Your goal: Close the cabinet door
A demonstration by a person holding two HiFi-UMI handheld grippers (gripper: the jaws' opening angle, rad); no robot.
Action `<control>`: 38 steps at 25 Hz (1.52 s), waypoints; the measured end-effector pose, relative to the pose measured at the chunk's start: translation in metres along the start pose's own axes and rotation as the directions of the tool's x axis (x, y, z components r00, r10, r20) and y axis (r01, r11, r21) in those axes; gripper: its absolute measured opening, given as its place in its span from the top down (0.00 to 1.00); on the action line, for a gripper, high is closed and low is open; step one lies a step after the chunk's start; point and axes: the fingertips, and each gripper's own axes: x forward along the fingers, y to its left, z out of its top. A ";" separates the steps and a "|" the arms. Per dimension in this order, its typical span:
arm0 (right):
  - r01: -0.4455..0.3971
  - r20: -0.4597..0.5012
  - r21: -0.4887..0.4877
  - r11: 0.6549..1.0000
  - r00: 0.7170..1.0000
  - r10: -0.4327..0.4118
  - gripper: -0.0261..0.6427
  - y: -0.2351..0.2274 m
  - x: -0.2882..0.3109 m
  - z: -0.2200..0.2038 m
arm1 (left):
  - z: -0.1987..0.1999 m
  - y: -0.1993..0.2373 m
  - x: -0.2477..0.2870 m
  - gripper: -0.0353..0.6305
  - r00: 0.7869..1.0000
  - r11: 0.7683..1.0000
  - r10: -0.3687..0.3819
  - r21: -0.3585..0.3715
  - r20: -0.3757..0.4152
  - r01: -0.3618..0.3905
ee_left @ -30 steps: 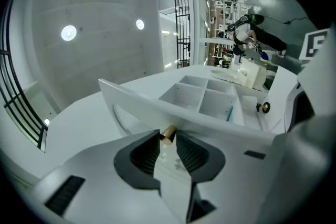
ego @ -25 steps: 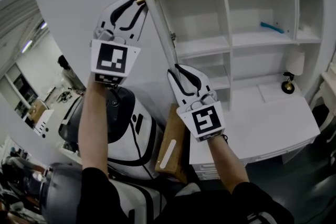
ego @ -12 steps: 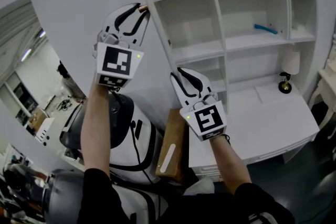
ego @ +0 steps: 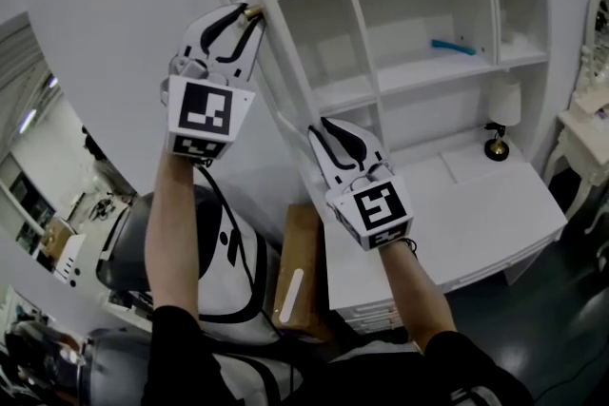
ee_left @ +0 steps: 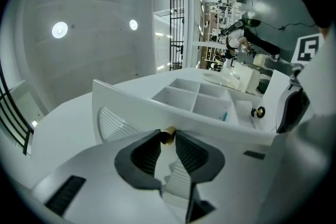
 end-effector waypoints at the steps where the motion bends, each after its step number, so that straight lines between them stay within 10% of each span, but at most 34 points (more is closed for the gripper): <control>1: -0.005 0.004 0.008 1.000 1.000 0.005 0.83 -0.005 -0.001 -0.001 | 0.002 -0.002 0.004 0.80 1.000 1.000 0.000 0.014 -0.003 0.000; 38: -0.124 -0.055 0.111 0.986 0.990 0.131 0.82 -0.179 0.027 -0.059 | 0.002 -0.062 0.165 0.81 0.977 0.994 -0.022 0.098 -0.211 0.043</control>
